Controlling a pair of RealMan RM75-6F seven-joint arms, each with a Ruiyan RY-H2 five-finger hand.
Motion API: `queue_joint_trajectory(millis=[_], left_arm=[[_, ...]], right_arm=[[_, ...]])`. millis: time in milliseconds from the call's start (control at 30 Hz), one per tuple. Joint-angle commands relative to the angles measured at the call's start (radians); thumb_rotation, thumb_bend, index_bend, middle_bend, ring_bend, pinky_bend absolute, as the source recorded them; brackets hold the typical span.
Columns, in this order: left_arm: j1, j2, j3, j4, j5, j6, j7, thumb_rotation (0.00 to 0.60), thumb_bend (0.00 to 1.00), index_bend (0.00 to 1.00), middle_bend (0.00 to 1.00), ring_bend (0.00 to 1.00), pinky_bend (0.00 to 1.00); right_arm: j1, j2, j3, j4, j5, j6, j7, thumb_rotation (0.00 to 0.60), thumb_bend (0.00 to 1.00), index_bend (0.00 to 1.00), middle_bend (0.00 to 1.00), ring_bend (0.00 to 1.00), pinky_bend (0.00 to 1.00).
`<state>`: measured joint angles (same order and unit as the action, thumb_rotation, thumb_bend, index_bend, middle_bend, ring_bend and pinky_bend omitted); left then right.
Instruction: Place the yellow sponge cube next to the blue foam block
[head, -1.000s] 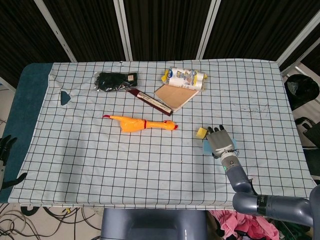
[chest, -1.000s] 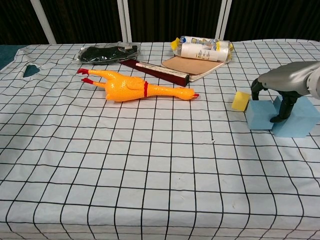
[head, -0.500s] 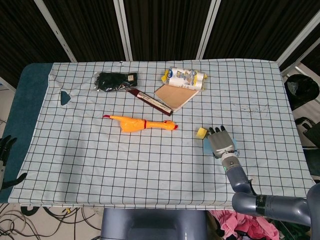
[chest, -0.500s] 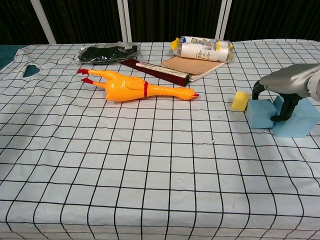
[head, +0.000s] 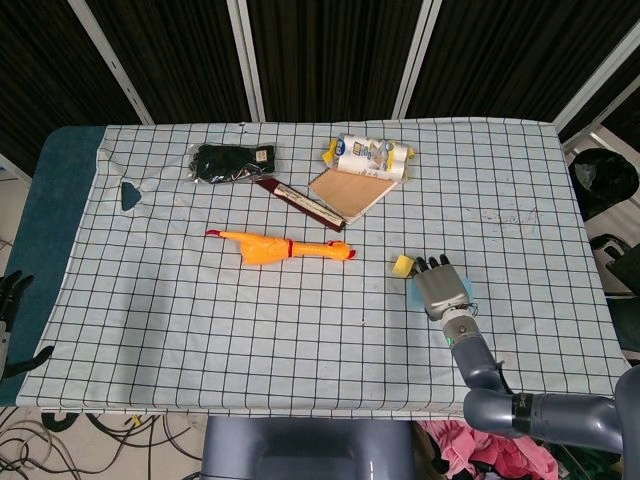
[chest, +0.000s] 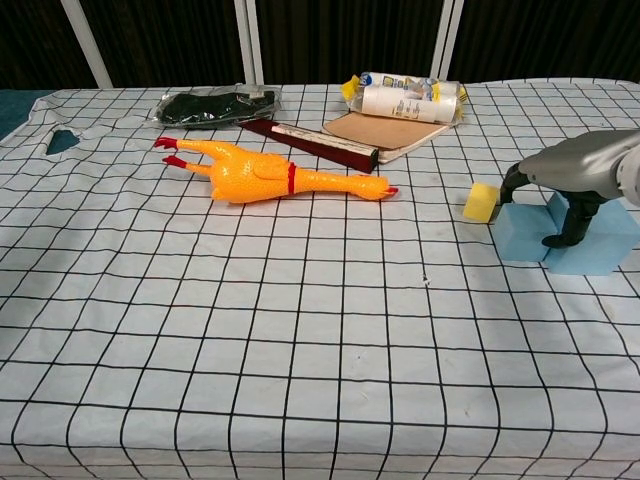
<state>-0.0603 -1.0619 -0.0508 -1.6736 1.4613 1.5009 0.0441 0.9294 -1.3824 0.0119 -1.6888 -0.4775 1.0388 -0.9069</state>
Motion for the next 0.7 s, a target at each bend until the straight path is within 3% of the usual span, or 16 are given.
queue_joint_trajectory(millis=[33, 700], left_arm=[[0.000, 0.000, 0.000, 0.000, 0.000, 0.000, -0.001, 0.600, 0.14, 0.08, 0.04, 0.00, 0.00], [0.001, 0.003, 0.002, -0.001, 0.001, -0.002, -0.001, 0.600, 0.14, 0.08, 0.04, 0.00, 0.00]], right_arm=[[0.005, 0.004, -0.001, -0.009, 0.006, 0.005, -0.008, 0.600, 0.32, 0.20, 0.05, 0.09, 0.09], [0.037, 0.010, -0.008, -0.046, 0.066, 0.024, -0.052, 0.600, 0.32, 0.23, 0.04, 0.08, 0.09]])
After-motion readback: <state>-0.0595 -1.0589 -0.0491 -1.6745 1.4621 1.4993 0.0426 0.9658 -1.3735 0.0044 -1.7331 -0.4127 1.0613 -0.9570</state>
